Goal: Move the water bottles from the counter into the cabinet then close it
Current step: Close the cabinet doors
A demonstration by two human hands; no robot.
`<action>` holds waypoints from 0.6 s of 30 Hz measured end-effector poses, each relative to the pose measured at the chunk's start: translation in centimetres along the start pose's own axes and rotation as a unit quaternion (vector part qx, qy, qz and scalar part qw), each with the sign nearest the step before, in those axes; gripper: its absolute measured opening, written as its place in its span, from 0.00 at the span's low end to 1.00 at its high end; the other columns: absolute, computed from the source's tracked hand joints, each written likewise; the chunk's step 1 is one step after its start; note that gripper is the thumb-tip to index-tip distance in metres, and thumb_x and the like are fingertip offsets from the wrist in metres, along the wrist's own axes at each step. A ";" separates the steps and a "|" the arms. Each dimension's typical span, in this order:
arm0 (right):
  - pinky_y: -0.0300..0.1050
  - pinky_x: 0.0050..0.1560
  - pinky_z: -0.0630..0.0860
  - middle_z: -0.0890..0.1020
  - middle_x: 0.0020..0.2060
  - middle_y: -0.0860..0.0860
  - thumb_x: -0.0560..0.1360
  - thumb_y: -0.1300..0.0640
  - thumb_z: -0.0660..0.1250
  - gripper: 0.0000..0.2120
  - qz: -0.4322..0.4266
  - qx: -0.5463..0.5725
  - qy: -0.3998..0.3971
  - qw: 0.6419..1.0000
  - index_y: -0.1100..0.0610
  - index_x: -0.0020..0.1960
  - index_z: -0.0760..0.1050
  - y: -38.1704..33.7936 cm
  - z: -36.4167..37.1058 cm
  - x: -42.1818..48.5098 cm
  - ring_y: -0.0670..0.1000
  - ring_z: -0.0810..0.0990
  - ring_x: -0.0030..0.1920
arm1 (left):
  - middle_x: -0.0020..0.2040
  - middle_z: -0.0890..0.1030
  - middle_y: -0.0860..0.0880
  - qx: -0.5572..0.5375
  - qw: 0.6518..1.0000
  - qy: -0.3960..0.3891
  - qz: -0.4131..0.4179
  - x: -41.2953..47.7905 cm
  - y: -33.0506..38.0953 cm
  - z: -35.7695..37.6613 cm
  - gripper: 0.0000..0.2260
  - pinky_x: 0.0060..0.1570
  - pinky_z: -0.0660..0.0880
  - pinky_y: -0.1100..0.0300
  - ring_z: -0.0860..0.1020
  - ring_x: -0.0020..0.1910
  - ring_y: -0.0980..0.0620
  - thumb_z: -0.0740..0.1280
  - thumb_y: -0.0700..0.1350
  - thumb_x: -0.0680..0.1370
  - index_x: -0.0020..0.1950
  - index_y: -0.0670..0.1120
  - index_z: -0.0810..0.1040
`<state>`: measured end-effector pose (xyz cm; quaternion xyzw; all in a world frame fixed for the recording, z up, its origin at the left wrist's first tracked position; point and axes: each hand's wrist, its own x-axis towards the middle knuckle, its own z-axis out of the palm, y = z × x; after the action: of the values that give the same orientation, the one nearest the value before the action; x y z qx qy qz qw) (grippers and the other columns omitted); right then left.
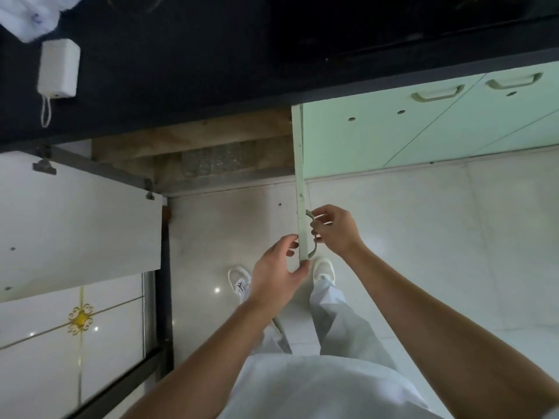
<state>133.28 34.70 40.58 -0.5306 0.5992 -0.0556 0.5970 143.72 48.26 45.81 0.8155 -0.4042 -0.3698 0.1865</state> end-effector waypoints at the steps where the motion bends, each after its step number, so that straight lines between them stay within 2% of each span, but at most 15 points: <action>1: 0.56 0.42 0.85 0.84 0.40 0.54 0.74 0.65 0.67 0.08 0.008 0.012 -0.004 1.000 0.53 0.48 0.80 -0.3 0.9 0.0 0.55 0.85 0.38 | 0.56 0.82 0.61 -0.020 1.000 0.006 -0.002 -0.1 -0.9 -0.5 0.19 0.53 0.77 0.59 0.79 0.53 0.61 0.73 0.52 0.75 0.66 0.55 0.76; 3: 0.53 0.40 0.85 0.83 0.42 0.57 0.74 0.67 0.67 0.07 0.020 0.036 -0.013 0.999 0.58 0.50 0.79 -1.1 2.8 0.0 0.56 0.85 0.38 | 0.53 0.83 0.61 -0.054 0.998 0.028 -0.019 -0.3 -2.9 -1.5 0.16 0.52 0.79 0.56 0.80 0.51 0.62 0.73 0.48 0.75 0.62 0.54 0.79; 8: 0.50 0.40 0.85 0.83 0.44 0.60 0.75 0.69 0.67 0.07 0.047 0.090 -0.035 0.994 0.64 0.52 0.77 -3.5 8.4 0.3 0.55 0.85 0.38 | 0.49 0.84 0.59 -0.094 0.989 0.103 -0.038 0.0 -8.0 -5.8 0.08 0.47 0.82 0.56 0.82 0.47 0.62 0.73 0.43 0.76 0.55 0.50 0.84; 14: 0.49 0.43 0.85 0.84 0.49 0.64 0.78 0.67 0.67 0.08 0.091 0.178 -0.055 0.978 0.69 0.56 0.77 -7.4 15.0 1.5 0.55 0.86 0.44 | 0.46 0.84 0.58 -0.126 0.979 0.151 -0.053 3.6 -13.4 -12.2 0.06 0.46 0.82 0.52 0.81 0.47 0.59 0.72 0.44 0.77 0.53 0.49 0.85; 18: 0.52 0.47 0.85 0.84 0.51 0.63 0.79 0.67 0.66 0.07 0.098 0.202 -0.045 0.973 0.67 0.56 0.78 -10.1 18.3 2.8 0.59 0.86 0.50 | 0.45 0.84 0.58 -0.124 0.978 0.163 -0.043 6.8 -15.6 -16.1 0.05 0.46 0.80 0.56 0.80 0.46 0.60 0.73 0.47 0.76 0.50 0.49 0.84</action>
<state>153.93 38.76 40.72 -0.3394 0.5971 -0.0924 0.7209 166.71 52.36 43.96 0.8521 -0.2842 -0.2866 0.3332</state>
